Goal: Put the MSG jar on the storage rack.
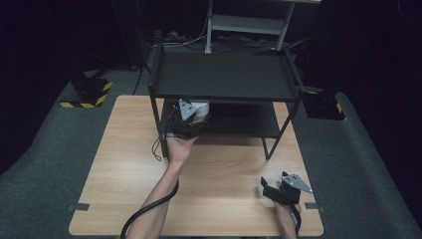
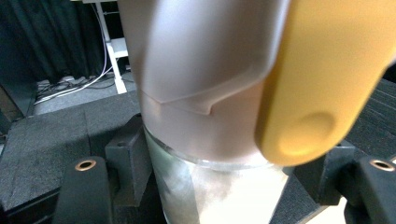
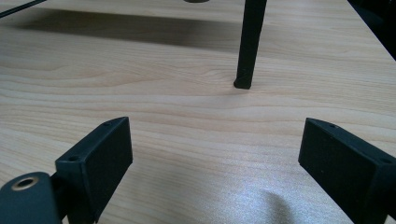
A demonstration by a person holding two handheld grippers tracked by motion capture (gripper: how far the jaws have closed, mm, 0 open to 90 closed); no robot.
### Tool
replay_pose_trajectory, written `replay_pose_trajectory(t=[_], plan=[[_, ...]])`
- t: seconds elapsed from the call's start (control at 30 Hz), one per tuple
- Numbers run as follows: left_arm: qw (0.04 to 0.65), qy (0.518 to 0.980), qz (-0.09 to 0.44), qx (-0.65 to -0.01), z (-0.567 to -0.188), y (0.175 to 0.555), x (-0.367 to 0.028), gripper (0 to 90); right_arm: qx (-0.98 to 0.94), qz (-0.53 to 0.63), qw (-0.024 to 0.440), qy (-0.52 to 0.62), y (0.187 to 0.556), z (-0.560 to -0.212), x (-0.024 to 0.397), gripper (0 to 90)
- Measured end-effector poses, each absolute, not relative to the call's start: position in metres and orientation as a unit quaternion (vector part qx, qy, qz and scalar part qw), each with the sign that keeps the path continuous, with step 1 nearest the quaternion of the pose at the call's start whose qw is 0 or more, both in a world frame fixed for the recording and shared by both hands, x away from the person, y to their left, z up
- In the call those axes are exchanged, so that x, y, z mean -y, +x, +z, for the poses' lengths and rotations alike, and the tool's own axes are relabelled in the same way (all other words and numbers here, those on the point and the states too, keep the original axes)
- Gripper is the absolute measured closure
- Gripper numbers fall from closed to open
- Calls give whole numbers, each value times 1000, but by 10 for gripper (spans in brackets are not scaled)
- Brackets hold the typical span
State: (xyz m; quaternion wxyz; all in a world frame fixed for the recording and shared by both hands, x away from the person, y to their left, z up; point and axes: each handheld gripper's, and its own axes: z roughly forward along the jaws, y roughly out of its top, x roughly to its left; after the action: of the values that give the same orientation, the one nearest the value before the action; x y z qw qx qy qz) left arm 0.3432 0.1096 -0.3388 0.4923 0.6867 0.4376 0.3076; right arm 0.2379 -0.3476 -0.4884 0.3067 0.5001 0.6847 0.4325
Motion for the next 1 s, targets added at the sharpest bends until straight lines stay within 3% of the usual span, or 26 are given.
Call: replay_pose_trajectory(t=[0.07,0.17,0.3,0.5,0.7,0.8,1.0], plan=[[499,685,314,-428,-342,342,-111,292,-685,432,306,500,238,-488,348,87],[499,683,322,-425,-344,338,-110,156,-684,432,306,501,238,-488,348,87],[489,687,341,-417,-348,327,-107,88,-685,432,307,499,238,-488,348,87],[473,705,352,-394,-362,300,-116,73,-689,429,308,496,238,-488,347,87],[473,715,351,-377,-400,258,-146,68,-691,425,308,497,239,-487,346,86],[451,716,347,-405,-430,239,-168,66,-691,424,308,498,239,-487,346,84],[409,702,324,-486,-456,241,-198,55,-693,421,308,499,240,-487,345,83]])
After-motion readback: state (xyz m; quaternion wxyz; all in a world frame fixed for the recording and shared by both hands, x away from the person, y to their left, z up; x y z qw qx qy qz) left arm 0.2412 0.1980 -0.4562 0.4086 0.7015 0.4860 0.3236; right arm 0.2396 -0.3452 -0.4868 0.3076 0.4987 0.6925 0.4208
